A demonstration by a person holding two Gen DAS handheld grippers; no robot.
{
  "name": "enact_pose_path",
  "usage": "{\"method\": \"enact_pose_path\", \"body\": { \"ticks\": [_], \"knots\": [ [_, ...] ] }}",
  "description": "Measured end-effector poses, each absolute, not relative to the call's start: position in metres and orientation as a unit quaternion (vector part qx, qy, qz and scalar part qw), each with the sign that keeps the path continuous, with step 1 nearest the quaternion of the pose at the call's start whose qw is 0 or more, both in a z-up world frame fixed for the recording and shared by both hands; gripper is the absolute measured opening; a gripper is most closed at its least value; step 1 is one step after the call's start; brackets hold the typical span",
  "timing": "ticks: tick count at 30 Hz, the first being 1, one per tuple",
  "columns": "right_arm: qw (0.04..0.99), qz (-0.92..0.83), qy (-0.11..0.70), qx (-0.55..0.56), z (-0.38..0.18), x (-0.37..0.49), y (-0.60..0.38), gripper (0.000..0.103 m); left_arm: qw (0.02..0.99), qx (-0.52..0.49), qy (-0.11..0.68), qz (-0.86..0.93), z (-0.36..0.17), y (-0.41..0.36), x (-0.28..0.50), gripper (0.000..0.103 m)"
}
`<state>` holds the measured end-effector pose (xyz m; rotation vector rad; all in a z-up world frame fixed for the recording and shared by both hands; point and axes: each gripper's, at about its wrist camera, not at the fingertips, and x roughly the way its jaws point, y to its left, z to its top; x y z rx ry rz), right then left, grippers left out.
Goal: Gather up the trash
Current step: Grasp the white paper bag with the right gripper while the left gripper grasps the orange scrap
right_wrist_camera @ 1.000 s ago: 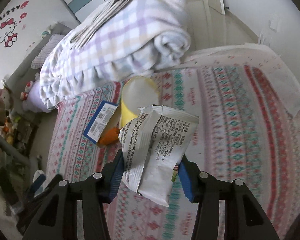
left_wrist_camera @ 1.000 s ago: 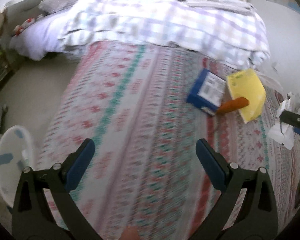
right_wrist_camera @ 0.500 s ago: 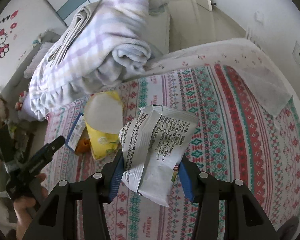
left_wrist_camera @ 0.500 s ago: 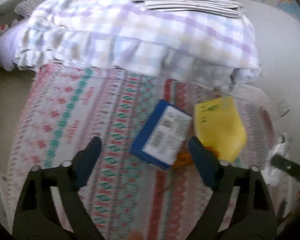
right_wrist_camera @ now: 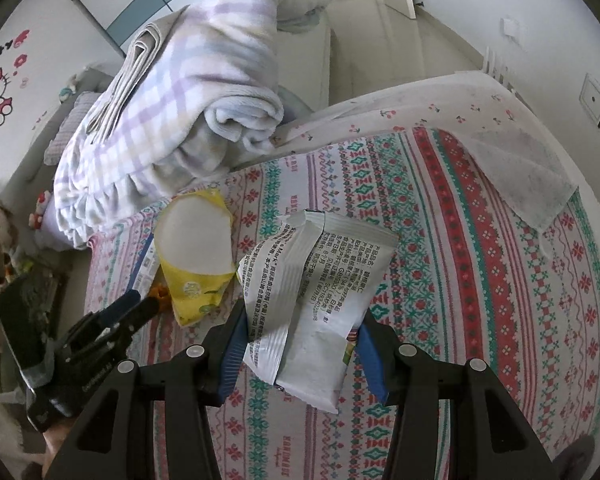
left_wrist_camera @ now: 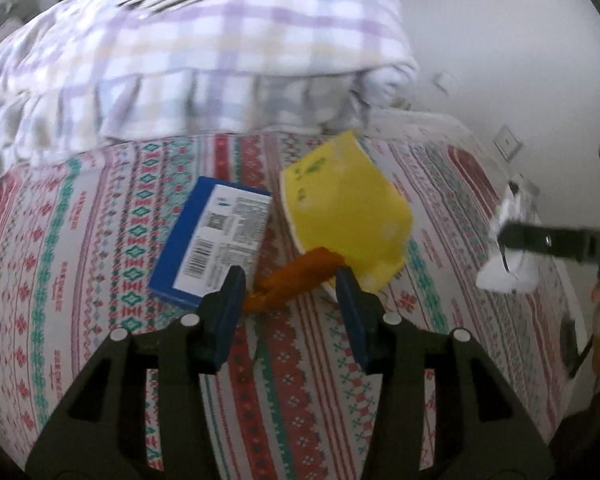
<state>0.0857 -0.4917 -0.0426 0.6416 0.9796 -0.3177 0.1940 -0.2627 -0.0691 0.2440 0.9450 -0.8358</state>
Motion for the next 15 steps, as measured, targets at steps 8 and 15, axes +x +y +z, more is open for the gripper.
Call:
{"method": "enact_pose_path", "body": {
  "ticks": [8,15],
  "knots": [
    [0.821,-0.144,0.466,0.297,-0.045,0.088,-0.487,0.051,0.792,0.145,0.460,-0.374,-0.087,-0.286,0.206,0.048],
    [0.822,-0.140,0.469,0.291,-0.042,0.088,-0.482,0.051,0.798,0.192,0.448,-0.354,-0.092,-0.311,0.195,0.018]
  ]
}}
